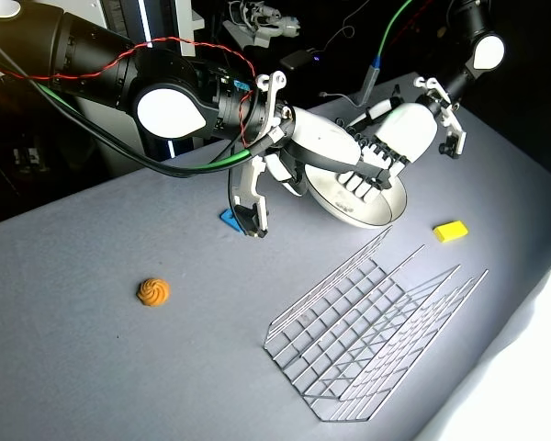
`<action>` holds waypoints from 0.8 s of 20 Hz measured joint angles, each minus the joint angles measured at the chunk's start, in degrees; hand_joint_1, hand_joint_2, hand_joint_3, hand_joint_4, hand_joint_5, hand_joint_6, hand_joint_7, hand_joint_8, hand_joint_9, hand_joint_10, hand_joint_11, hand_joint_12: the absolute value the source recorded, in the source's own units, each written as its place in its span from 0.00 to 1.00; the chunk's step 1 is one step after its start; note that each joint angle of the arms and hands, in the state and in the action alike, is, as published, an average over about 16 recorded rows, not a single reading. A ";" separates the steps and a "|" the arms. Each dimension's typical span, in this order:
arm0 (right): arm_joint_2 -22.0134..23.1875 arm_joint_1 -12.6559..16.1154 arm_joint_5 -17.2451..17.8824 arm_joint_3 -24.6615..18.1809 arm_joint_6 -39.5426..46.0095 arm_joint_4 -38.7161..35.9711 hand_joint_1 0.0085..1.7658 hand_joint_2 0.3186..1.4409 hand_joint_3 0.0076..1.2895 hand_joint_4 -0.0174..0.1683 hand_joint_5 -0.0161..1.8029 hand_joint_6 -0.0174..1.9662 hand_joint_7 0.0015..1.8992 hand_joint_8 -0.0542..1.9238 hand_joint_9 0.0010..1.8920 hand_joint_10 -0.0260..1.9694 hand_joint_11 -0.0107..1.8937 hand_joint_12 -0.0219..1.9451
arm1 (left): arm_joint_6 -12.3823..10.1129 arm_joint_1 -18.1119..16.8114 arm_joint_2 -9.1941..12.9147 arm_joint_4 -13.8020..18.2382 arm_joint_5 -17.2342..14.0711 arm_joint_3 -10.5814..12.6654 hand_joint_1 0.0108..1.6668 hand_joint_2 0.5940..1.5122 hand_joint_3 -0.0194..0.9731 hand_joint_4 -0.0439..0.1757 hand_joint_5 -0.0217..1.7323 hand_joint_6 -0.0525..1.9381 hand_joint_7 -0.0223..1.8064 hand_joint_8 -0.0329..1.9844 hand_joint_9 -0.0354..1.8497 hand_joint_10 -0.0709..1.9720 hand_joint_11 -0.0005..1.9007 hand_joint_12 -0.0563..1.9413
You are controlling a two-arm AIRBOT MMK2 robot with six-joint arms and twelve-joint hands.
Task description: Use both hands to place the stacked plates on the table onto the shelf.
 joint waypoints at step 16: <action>-7.55 -2.71 -0.58 6.66 -2.68 0.01 0.61 0.63 0.01 0.14 0.02 0.02 0.00 0.03 0.01 0.02 0.02 0.02 | -1.76 -1.01 -0.12 -0.06 1.40 -1.59 0.00 0.60 0.03 0.20 0.02 0.02 0.00 0.01 0.03 0.04 0.01 0.03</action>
